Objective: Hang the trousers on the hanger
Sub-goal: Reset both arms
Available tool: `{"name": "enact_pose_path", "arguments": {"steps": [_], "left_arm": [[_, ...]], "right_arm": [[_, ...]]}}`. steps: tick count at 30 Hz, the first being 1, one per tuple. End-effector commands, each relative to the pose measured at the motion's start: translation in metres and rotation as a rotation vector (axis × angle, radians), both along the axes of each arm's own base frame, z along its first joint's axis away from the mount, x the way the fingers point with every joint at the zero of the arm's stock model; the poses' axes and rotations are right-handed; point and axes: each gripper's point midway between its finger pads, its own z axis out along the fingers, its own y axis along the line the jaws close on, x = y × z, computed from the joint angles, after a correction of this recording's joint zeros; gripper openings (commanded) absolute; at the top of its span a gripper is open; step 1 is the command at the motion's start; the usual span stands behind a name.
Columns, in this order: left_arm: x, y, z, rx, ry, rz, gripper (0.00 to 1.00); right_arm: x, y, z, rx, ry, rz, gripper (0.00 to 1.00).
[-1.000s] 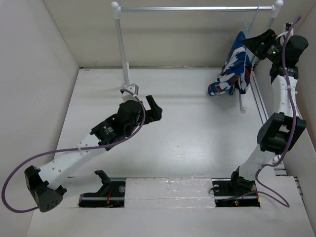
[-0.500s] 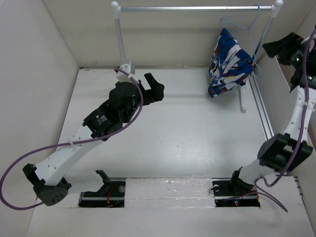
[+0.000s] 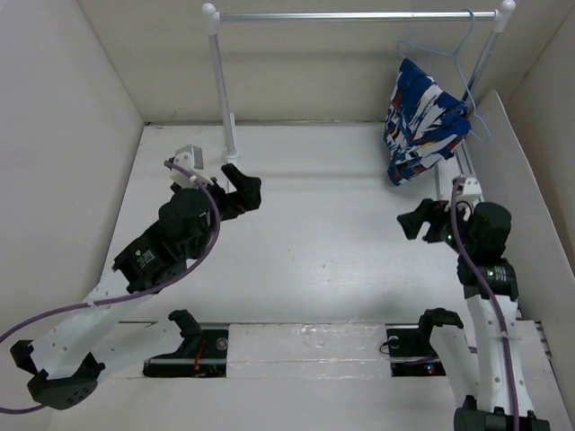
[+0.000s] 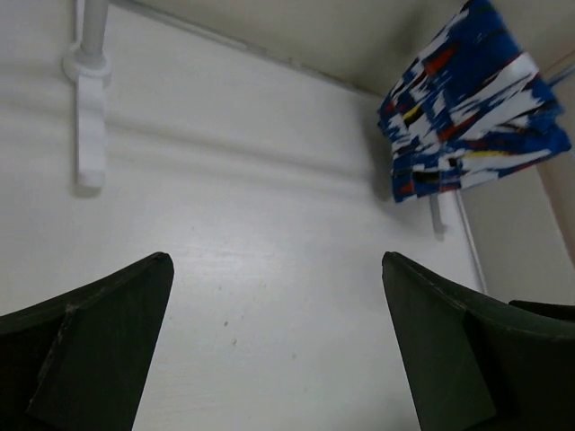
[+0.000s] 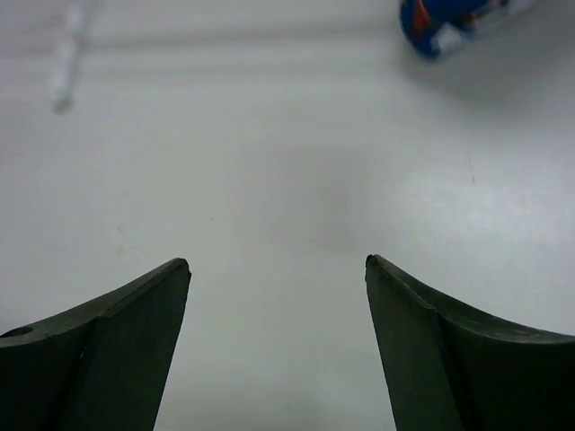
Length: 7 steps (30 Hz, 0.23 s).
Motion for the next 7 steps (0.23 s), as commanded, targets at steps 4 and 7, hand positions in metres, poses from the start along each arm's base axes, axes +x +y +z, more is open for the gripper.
{"name": "enact_pose_path", "arguments": {"steps": [4,7], "left_arm": [[-0.005,-0.031,-0.062,0.019,0.134,-0.115,0.99],[0.008,-0.042,-0.037,0.05,0.089,-0.127,0.99]], "right_arm": [[-0.029,-0.016,-0.035,-0.124,0.086,-0.055,0.84],[-0.016,-0.015,0.01,-0.152,0.014,-0.033,0.85]]}}
